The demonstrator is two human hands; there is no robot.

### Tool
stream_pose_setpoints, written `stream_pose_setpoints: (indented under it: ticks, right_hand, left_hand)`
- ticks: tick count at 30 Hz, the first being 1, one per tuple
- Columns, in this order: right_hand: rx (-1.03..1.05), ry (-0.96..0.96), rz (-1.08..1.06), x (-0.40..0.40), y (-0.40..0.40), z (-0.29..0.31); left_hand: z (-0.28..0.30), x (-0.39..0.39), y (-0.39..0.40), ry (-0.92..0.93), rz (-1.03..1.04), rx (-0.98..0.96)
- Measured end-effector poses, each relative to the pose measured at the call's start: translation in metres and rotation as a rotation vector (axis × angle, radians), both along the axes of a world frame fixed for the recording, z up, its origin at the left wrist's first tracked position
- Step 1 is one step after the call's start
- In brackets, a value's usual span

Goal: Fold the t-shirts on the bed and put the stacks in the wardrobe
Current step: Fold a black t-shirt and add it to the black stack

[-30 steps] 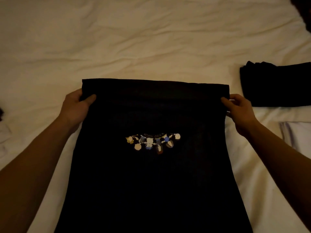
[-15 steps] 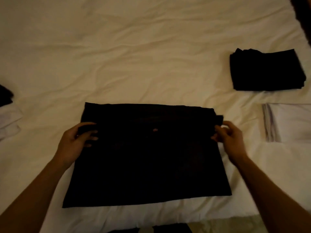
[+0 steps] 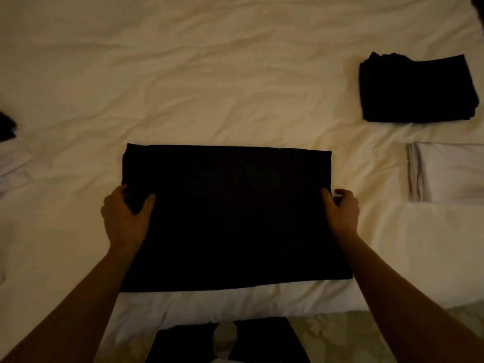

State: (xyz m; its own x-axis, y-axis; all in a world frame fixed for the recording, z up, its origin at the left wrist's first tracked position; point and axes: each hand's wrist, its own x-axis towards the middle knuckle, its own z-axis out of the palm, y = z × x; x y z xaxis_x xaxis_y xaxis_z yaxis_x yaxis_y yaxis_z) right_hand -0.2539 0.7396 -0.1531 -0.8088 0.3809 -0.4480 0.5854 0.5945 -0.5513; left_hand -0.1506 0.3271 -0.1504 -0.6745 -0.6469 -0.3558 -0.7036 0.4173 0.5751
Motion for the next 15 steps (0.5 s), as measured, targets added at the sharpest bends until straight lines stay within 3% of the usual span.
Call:
stream_pose_setpoints:
  ticks: [2, 7, 10, 15]
  right_hand:
    - [0.087, -0.015, -0.001, 0.02, -0.001, -0.002]
    - [-0.014, -0.189, 0.064, 0.057, 0.014, 0.002]
    - [-0.033, -0.2, 0.108, 0.069, 0.03, -0.002]
    - [-0.136, -0.153, -0.054, 0.084, 0.043, 0.008]
  left_hand:
    - [0.001, 0.02, 0.014, -0.062, -0.02, -0.088]
    - [0.008, 0.06, 0.027, -0.174, 0.12, -0.142]
    - [0.013, 0.066, 0.018, -0.18, 0.2, 0.087]
    - [0.034, 0.082, -0.009, -0.136, 0.228, 0.437]
